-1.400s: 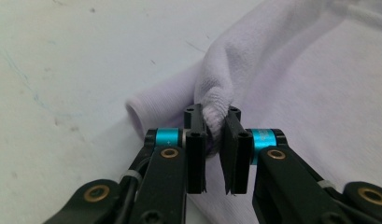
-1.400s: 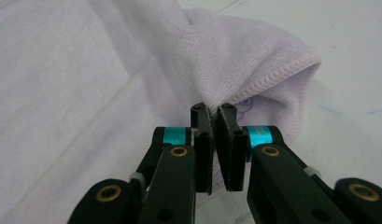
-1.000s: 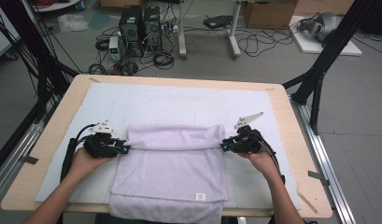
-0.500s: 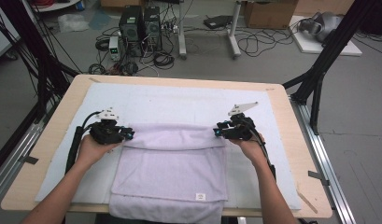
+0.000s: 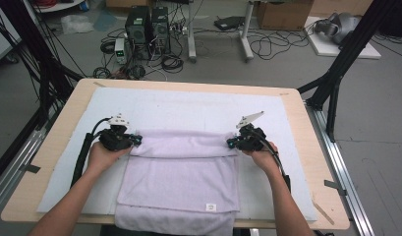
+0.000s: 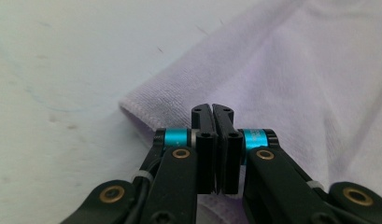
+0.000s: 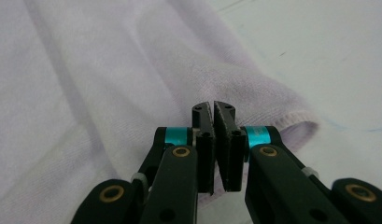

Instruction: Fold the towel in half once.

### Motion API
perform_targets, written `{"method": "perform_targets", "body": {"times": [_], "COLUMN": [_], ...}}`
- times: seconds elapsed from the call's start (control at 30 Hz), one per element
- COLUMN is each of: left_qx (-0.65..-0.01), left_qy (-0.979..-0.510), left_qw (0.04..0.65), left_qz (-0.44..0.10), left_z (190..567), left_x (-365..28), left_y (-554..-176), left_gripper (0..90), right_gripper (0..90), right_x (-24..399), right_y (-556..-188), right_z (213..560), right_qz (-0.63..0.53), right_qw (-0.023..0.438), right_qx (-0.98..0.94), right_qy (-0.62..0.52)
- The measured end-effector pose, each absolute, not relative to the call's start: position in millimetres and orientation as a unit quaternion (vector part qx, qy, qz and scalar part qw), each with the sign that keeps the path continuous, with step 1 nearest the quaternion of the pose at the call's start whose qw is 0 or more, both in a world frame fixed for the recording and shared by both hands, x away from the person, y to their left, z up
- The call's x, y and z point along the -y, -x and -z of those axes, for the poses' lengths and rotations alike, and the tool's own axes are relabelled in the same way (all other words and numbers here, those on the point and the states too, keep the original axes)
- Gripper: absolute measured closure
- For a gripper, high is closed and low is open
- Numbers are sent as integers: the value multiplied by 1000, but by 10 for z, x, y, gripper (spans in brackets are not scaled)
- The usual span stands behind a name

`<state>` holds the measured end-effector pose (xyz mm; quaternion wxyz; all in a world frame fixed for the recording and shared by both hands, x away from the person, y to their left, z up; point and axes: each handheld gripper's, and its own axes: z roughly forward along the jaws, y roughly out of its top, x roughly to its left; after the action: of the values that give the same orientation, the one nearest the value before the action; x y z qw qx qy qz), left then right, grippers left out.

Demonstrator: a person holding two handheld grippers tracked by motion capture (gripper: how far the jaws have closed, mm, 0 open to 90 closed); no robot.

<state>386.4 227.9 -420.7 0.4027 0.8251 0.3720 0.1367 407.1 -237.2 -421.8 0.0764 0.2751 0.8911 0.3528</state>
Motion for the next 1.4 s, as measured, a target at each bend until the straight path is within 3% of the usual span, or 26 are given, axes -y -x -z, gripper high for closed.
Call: {"method": "perform_targets", "body": {"times": [0.47,0.6,0.67,0.7,0.73,0.77,0.8,0.97,1.07,1.4], "left_qx": [-383,-399,-411,-412,-433,-433,-445,-437,-430,-370], "left_qy": [-795,-768,-756,-755,-747,-747,-744,-766,-776,-813], "left_qw": [426,437,433,426,385,385,382,383,394,410], "left_qz": [-202,-245,-267,-279,-327,-327,-320,-274,-242,-184], "left_z": [3975,3762,3620,3579,3500,3500,3485,3630,3814,4150], "left_x": [-2258,-2218,-2175,-2150,-2079,-2079,-2082,-2166,-2228,-2120], "left_y": [-4013,-4273,-4486,-4569,-4763,-4763,-4825,-4808,-4640,-4140], "left_gripper": [883,885,883,883,839,751,676,671,639,575], "right_gripper": [872,877,877,877,863,863,712,638,557,557], "right_x": [2458,2460,2417,2417,2381,2381,2380,2426,2451,2429], "right_y": [-4178,-4358,-4636,-4636,-4823,-4823,-4948,-4964,-4836,-4212], "right_z": [3916,3790,3573,3573,3467,3467,3449,3637,3822,4027], "right_qz": [-381,-387,-385,-385,-371,-371,-366,-368,-354,-379], "right_qw": [98,124,151,151,185,185,198,168,115,106], "right_qx": [-874,-864,-855,-855,-847,-847,-837,-838,-853,-865], "right_qy": [-284,-296,-314,-314,-333,-333,-356,-367,-367,-312]}}
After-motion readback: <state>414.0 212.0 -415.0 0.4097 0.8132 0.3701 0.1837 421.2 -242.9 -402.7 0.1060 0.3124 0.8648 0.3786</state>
